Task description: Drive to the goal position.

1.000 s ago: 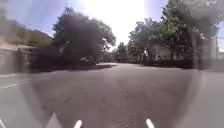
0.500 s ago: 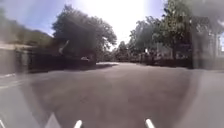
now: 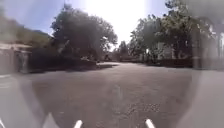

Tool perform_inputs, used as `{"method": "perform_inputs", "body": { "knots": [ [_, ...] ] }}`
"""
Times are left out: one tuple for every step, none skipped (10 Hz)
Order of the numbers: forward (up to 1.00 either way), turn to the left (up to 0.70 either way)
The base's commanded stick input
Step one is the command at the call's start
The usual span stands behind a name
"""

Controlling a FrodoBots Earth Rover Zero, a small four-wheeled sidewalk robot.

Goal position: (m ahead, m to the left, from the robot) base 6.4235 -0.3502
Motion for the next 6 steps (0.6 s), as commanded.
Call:
{"method": "perform_inputs", "body": {
  "knots": [
    [0.85,0.00],
    [0.85,0.00],
    [0.85,0.00],
    [0.85,0.00],
    [0.85,0.00],
    [0.85,0.00]
  ]
}}
